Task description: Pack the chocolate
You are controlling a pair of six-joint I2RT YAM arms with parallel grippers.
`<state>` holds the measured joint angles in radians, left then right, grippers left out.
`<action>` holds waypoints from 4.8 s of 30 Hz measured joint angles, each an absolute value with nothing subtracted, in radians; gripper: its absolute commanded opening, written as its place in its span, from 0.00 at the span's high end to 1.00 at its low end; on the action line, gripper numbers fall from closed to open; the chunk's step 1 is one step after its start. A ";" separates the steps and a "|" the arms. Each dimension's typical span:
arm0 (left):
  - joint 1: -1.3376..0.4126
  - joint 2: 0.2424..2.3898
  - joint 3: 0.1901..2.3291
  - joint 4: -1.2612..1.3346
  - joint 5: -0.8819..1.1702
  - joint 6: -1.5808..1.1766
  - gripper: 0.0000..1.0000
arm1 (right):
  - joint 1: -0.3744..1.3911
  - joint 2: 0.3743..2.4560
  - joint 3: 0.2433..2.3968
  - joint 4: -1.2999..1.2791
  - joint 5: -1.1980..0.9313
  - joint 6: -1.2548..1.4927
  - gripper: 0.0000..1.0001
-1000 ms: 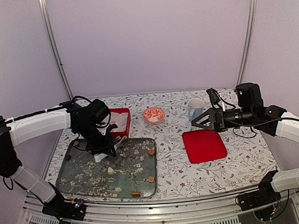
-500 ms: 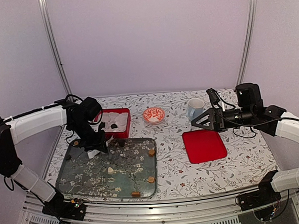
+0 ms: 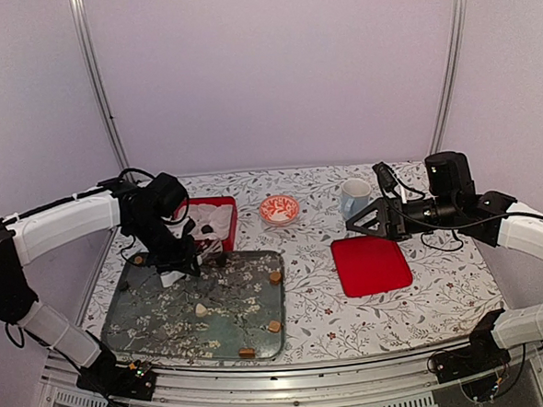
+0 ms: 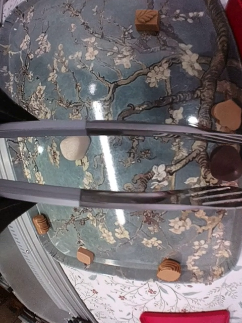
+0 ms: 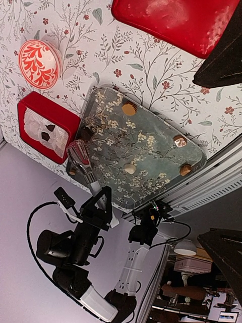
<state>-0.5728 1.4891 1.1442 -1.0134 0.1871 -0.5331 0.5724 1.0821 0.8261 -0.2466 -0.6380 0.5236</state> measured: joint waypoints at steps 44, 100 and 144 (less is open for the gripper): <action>-0.635 1.477 1.172 -1.108 0.122 -0.504 0.76 | 0.572 1.073 0.826 -0.247 -0.638 0.524 0.01; -0.456 1.811 1.510 -1.062 0.126 -0.311 0.59 | 0.572 1.073 0.841 -0.286 -0.618 0.532 0.01; -0.790 1.503 1.085 -0.847 0.261 -0.036 0.64 | 0.568 1.059 1.140 -0.694 -0.638 0.402 0.01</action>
